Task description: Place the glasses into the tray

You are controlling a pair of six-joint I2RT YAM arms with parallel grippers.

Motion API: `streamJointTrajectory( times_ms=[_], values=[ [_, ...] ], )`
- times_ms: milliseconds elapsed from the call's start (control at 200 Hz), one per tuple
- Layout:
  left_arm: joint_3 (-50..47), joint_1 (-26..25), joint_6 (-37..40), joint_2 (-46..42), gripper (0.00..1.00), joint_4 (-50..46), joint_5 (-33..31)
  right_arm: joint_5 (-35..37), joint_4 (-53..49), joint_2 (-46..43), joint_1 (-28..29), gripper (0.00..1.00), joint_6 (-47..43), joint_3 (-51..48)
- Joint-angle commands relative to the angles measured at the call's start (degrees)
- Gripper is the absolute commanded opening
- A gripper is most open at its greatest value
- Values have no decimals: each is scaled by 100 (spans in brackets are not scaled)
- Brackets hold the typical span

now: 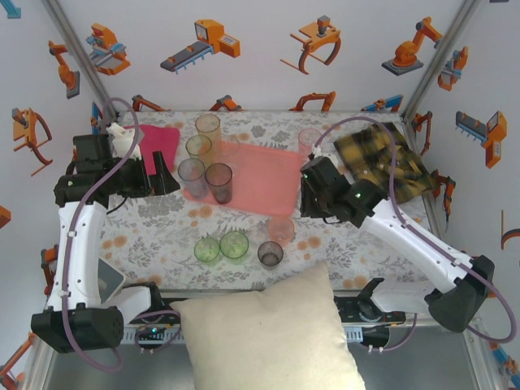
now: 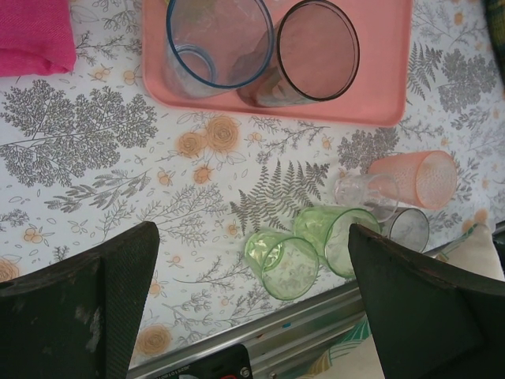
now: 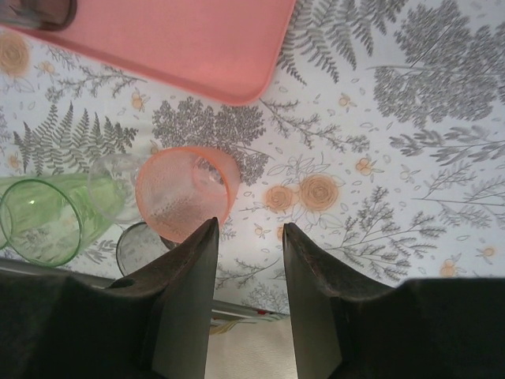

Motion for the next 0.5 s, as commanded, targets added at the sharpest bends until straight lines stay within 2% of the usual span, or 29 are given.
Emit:
streamJointTrajectory(
  times_ms=[0, 210, 491],
  values=[
    [27, -20, 142, -95, 97, -82, 81, -339, 346, 110, 78, 39, 295, -214],
    [-65, -16, 157, -184, 97, -75, 59, -633, 807, 418, 125, 41, 359, -490],
    [-120, -20, 149, -202, 97, -33, 81, -632, 1119, 719, 187, 41, 461, -726]
  ],
)
